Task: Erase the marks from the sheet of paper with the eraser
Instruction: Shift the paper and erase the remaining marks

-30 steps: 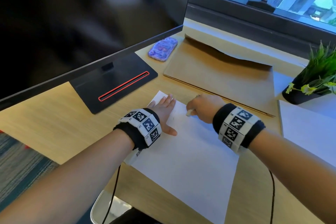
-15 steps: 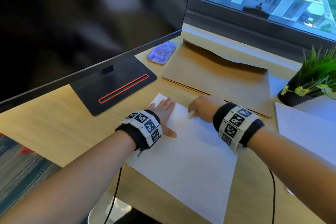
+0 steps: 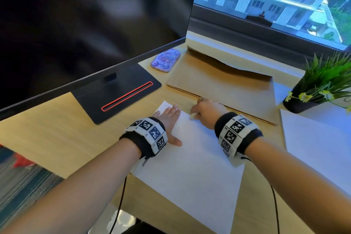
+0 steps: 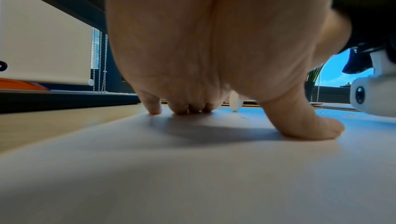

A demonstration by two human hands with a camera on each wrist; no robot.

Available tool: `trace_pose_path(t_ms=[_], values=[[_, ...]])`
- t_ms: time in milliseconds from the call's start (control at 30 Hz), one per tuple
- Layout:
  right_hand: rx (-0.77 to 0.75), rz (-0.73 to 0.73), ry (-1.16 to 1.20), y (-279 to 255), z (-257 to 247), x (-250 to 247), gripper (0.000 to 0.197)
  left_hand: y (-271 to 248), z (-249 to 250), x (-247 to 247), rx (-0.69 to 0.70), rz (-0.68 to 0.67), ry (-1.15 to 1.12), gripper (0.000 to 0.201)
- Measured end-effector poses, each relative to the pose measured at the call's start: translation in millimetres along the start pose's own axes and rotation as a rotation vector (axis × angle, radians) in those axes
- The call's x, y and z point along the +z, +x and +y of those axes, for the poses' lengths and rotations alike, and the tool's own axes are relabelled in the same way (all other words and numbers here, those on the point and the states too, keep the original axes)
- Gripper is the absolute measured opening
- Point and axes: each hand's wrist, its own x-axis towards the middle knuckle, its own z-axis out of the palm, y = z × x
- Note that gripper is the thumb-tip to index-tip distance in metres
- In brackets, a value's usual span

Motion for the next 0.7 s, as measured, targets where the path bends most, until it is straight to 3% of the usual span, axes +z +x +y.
trace_pose_path(t_ms=[100, 233, 300, 433, 567, 633, 700], values=[[-0.037, 0.061, 0.023, 2, -7, 15, 0.027, 0, 0, 1, 0.004, 0.011, -0.012, 0.112], [-0.15, -0.07, 0.037, -8, -1, 9, 0.023, 1, -1, 1, -0.003, 0.011, -0.006, 0.112], [-0.134, -0.085, 0.053, -7, -1, 3, 0.025, 0, -1, 1, -0.005, 0.007, -0.009, 0.111], [-0.036, 0.045, 0.129, 0, -13, 12, 0.027, -1, 1, 1, 0.004, 0.022, -0.017, 0.11], [-0.077, -0.13, 0.108, -7, -17, 3, 0.025, -2, 0, 1, 0.0, 0.027, -0.03, 0.11], [-0.056, -0.201, 0.274, -15, -16, 1, 0.023, -3, 1, 0, 0.022, 0.041, -0.081, 0.108], [0.014, -0.148, 0.495, -18, -15, 7, 0.02, -6, 1, -4, 0.062, 0.087, -0.153, 0.099]])
